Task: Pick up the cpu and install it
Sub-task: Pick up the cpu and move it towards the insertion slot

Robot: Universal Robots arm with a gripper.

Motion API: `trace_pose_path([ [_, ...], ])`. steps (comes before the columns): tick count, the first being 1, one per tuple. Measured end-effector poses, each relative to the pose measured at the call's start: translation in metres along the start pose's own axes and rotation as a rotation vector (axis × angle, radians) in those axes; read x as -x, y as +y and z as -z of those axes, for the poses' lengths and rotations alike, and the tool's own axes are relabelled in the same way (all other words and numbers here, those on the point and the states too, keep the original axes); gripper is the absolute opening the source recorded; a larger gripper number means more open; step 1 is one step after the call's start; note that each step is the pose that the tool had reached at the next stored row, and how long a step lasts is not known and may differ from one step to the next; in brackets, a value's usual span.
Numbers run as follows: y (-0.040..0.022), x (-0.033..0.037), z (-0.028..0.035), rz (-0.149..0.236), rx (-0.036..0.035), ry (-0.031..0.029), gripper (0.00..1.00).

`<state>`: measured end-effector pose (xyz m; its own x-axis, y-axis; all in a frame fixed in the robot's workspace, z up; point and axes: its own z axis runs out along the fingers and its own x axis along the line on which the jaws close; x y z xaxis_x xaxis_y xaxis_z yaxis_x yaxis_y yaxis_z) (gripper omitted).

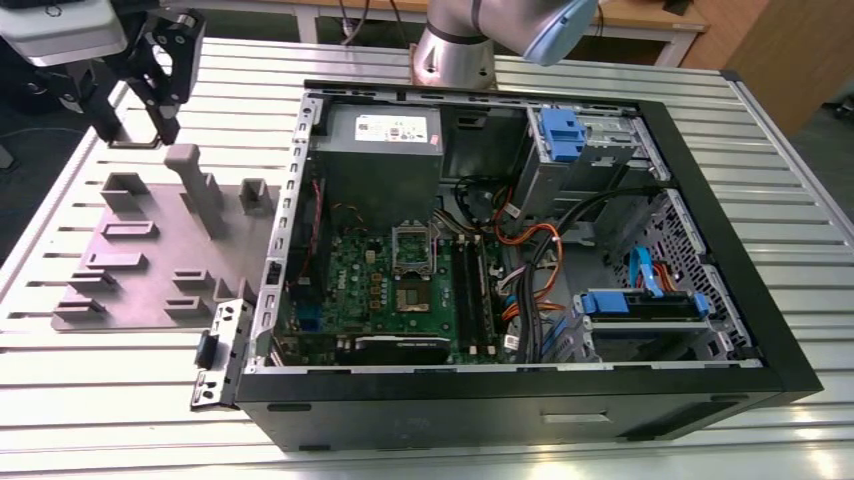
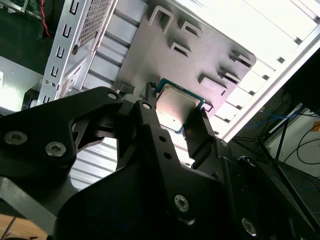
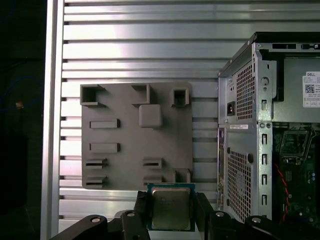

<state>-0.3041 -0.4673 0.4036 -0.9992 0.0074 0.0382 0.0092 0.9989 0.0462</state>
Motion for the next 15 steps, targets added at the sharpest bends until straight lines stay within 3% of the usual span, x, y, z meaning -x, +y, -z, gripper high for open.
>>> trace_pose_path([
  [7,0.0,0.0083,0.0003,0.0,0.0,0.0002,0.47],
  [15,0.0,0.01,0.0004,0.0,0.0,0.0002,0.47],
])
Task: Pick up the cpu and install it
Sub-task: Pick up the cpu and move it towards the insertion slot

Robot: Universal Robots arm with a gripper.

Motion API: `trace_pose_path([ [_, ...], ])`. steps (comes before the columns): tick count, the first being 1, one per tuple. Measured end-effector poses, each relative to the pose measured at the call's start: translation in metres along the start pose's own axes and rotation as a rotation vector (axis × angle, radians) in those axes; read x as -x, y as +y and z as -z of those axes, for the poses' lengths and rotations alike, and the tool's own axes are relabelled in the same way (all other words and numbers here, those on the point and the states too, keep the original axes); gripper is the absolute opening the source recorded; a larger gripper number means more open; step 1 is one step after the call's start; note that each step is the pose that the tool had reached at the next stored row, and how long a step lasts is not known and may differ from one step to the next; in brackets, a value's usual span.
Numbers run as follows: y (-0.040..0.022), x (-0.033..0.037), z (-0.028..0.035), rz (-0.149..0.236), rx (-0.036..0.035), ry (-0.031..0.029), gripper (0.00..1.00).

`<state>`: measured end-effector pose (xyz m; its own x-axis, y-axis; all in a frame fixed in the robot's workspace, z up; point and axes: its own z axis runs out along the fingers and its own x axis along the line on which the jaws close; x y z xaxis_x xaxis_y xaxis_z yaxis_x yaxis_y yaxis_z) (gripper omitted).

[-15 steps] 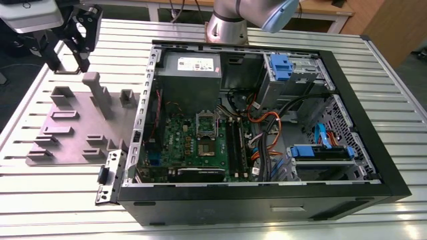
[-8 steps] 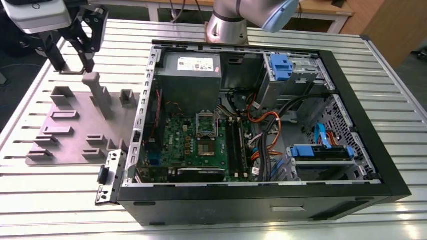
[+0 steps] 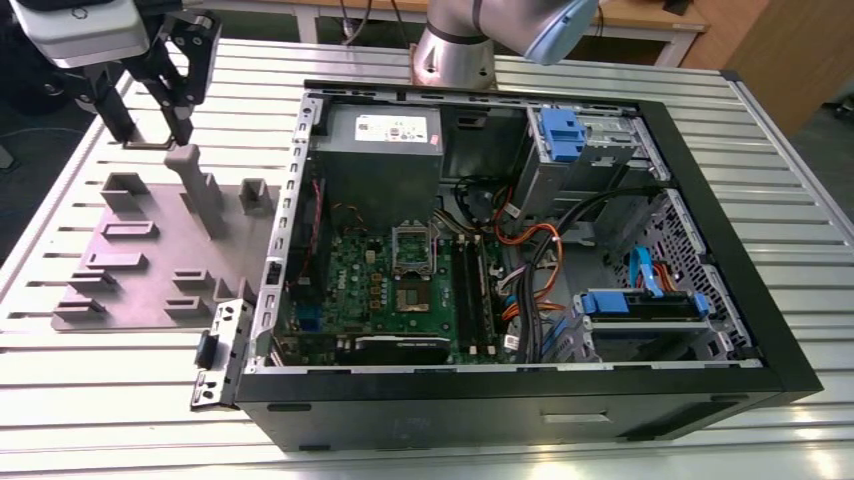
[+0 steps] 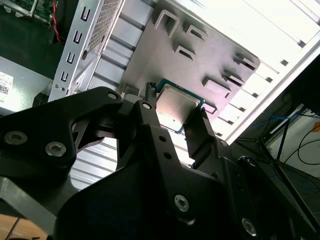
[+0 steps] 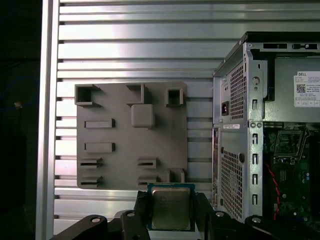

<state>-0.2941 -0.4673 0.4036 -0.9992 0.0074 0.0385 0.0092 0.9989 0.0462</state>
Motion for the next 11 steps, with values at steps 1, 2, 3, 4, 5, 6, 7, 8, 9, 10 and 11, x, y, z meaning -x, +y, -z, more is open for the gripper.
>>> trace_pose_path([
  [1,0.0,0.0,0.0,0.0,0.0,-0.0001,0.47],
  [2,0.0,0.0001,0.0,0.0,0.0,-0.0001,0.47],
  [3,0.0,0.0001,0.0,0.0,0.0,0.0,0.47],
  [4,0.0,0.0002,0.0,0.0,0.0,-0.0001,0.47],
  [5,0.0,0.0006,0.0,0.0,0.0,0.0,0.47],
  [6,0.0,0.0012,0.0001,0.0,-0.0001,0.0,0.47],
  [7,0.0,0.0021,0.0001,0.0,-0.0001,0.0,0.47],
  [8,0.0,0.0035,0.0001,0.0,0.0,0.0,0.47],
  [9,0.0001,0.0054,0.0002,0.0,0.0,0.0,0.47],
  [10,0.0001,0.0074,0.0003,0.0,0.0,0.0,0.47],
  [11,0.0001,0.0096,0.0004,0.0,0.0,0.0,0.47],
])
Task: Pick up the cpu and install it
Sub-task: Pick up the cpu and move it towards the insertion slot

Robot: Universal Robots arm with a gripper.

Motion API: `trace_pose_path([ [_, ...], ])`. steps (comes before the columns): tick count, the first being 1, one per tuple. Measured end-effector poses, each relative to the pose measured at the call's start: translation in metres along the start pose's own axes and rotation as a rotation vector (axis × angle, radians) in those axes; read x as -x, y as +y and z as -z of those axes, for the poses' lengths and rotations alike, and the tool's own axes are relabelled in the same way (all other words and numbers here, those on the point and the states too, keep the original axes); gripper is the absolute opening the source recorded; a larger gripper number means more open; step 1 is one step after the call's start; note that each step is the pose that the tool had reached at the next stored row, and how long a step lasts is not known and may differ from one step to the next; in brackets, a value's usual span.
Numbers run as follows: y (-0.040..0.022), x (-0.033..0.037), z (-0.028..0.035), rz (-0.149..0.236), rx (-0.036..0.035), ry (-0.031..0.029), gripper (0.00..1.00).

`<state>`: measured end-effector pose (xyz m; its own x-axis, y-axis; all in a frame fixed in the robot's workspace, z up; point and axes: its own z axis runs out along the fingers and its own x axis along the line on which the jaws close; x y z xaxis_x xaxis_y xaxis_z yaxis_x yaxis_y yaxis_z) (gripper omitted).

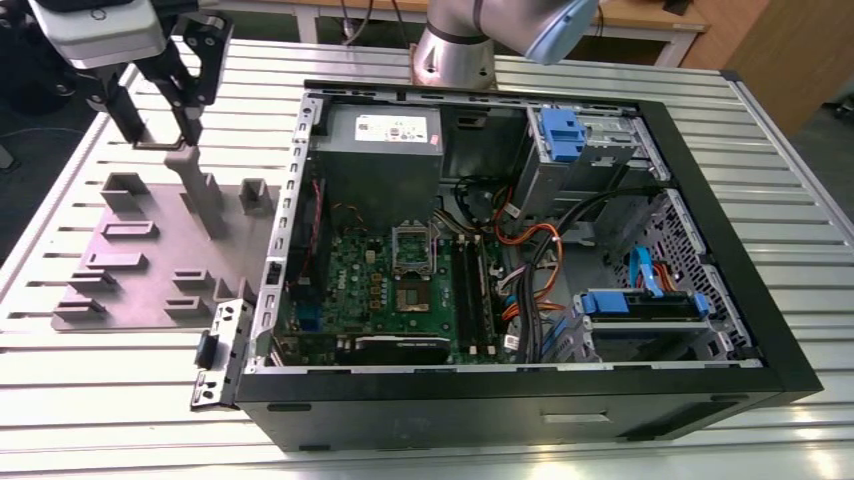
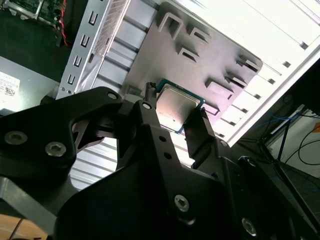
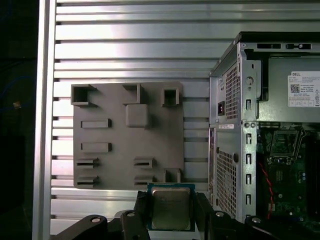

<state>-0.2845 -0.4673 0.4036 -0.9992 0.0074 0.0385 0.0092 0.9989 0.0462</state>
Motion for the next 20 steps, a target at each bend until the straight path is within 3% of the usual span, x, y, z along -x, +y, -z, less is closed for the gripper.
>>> trace_pose_path([
  [2,-0.0001,0.0038,0.0001,0.0,0.0,0.0,0.47],
  [9,-0.0091,0.0062,0.0,-0.003,0.0001,-0.0001,0.47],
  [20,-0.0093,0.0075,0.0,-0.004,0.0001,-0.0002,0.47],
])
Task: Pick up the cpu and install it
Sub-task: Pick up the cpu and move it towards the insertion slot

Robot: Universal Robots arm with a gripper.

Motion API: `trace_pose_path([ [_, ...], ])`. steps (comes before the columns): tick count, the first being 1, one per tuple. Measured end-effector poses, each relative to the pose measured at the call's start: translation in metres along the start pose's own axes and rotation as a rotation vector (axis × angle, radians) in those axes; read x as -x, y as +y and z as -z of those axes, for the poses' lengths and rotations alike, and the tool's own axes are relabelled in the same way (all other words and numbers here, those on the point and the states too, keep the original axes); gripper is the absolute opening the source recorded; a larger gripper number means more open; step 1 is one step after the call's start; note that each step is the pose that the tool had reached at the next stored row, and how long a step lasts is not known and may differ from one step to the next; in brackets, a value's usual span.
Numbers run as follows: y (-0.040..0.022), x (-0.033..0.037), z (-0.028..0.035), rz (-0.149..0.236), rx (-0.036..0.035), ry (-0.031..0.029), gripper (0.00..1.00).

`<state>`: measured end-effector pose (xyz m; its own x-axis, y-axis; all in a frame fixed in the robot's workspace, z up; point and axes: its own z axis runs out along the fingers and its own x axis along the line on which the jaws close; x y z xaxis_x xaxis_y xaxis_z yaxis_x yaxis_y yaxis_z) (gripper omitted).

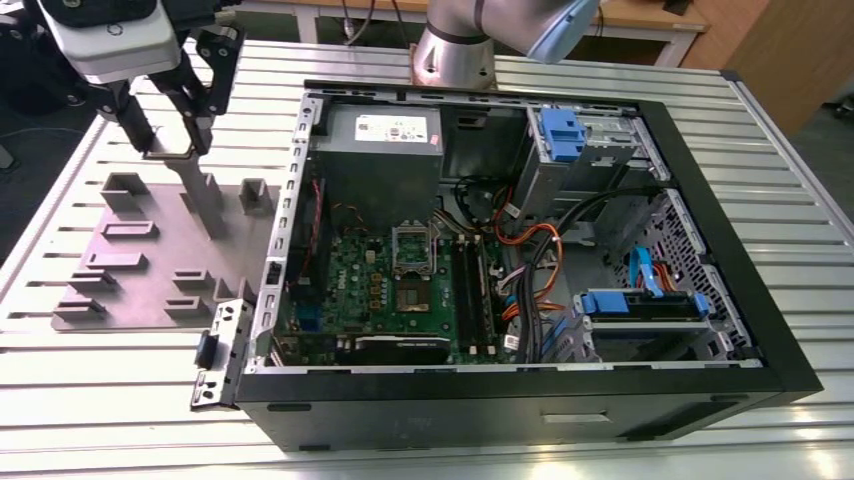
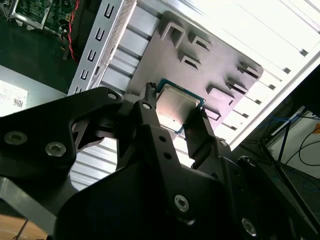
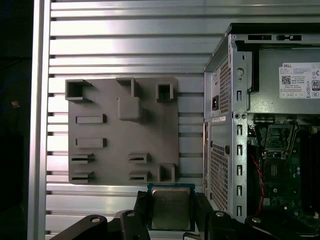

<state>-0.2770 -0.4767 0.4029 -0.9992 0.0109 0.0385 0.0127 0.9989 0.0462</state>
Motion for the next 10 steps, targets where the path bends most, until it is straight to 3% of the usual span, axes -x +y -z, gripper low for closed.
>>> trace_pose_path([
  [5,0.0,0.0025,0.0001,0.0,0.0,0.0,0.47],
  [10,0.0002,0.0163,0.0006,0.0,0.0,0.0,0.47],
])
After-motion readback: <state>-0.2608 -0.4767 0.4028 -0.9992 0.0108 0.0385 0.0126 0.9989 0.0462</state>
